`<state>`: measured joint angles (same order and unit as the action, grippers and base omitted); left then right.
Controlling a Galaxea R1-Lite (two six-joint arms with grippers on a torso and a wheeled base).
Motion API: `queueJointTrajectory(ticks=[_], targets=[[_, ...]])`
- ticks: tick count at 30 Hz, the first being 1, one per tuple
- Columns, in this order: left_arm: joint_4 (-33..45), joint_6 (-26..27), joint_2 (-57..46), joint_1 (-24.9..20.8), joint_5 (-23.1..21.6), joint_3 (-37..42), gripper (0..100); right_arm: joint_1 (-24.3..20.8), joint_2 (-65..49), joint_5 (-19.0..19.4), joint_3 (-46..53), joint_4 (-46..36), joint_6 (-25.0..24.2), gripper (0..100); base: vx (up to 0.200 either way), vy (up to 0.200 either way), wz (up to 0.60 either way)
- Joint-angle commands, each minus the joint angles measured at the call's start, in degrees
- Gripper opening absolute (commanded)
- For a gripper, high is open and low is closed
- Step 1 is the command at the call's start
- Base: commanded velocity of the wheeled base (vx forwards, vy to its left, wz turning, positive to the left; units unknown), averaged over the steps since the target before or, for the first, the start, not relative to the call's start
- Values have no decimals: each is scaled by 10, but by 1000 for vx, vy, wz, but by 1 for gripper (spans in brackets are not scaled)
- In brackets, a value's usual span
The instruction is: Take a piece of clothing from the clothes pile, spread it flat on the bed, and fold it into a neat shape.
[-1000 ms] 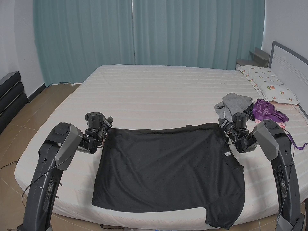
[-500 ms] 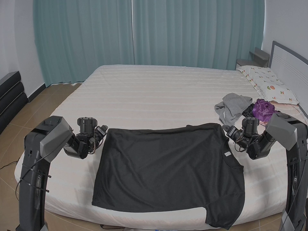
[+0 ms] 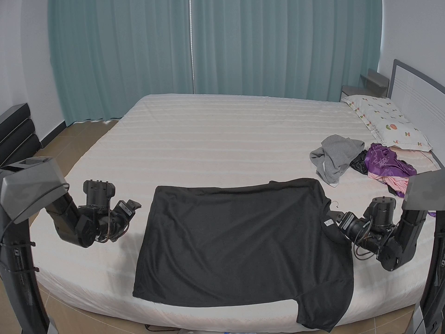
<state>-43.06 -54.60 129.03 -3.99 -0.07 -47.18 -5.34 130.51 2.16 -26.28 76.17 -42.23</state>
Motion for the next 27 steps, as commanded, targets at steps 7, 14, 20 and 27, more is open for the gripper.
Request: queueJointTrajectory(ticks=[7,14,20,27], targets=[[-12,-51,-211,-28,-57,246,100,-41,-54,15,236,136,-90,100,0,0,0],[-37,-52,-182,-25,-86,256,100,-40,-42,50,251,136,-120,100,0,0,0],[-80,-51,-167,-21,-84,275,100,-42,-39,50,258,136,-117,100,-200,100,0],[-88,-50,-158,-22,-84,283,100,-42,-37,50,260,136,-117,100,-86,86,0]])
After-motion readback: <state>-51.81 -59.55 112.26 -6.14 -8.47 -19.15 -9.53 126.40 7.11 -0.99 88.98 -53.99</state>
